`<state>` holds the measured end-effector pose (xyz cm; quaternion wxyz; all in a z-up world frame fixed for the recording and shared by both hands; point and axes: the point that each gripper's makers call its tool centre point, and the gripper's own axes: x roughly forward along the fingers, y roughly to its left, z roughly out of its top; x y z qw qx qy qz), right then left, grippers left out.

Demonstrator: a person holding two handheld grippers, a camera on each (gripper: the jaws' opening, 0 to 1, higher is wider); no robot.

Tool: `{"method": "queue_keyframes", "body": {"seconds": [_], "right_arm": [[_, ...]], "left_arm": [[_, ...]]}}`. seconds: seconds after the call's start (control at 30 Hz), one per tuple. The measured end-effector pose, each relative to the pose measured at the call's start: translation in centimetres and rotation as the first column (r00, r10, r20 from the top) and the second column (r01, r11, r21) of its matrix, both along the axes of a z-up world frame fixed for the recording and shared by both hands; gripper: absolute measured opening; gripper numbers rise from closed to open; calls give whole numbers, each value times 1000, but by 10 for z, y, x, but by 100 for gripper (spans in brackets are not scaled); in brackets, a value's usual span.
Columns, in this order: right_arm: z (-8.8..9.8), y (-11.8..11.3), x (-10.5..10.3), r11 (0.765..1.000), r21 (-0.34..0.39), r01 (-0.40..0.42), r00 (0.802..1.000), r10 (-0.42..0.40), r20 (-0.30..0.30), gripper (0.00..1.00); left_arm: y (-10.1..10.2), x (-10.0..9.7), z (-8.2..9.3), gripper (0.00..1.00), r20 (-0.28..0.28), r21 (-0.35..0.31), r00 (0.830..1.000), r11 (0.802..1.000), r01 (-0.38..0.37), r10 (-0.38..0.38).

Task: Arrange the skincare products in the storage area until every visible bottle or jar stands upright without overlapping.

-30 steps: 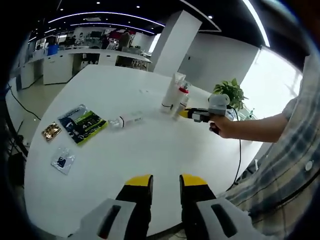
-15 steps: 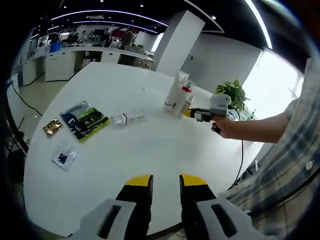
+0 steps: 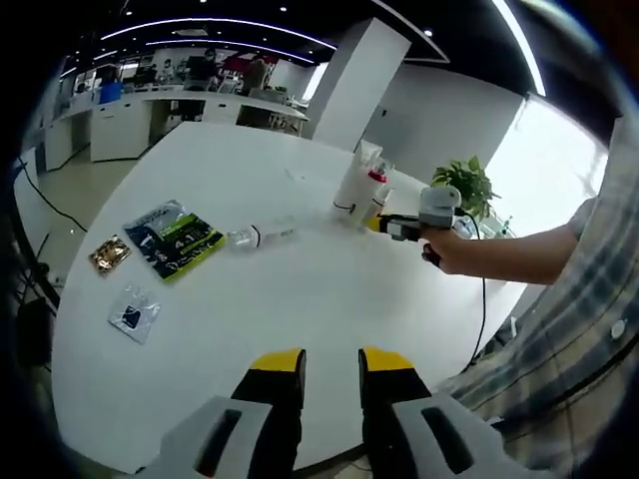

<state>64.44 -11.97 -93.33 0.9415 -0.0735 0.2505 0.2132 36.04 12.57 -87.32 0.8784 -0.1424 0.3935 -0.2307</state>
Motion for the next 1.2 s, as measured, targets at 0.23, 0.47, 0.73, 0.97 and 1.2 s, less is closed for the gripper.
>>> {"method": "queue_keyframes", "body": {"seconds": [0.23,0.47,0.73,0.97,1.2], "right_arm": [[-6,-12,-12,1000,-20,-19,1000,19,-11,22],[-3,-24,-10,1000,-25,3,1000,-4,-9,22],[2,-18,-7,1000,-1,-7,1000,7,3,22],[5,-12,-4,1000,11,-15,1000,15,8,20],[5,-9,-3,1000,20,-16,1000,16,-3,20]], "left_arm": [[-6,4,-1,21,0,-2,1000,1000,15,-15],[-14,8,-1,21,4,-12,1000,1000,22,-22],[-14,5,-1,21,3,-9,1000,1000,21,-21],[-13,4,0,21,6,-5,1000,1000,15,-15],[-13,2,2,21,10,0,1000,1000,14,-14]]}}
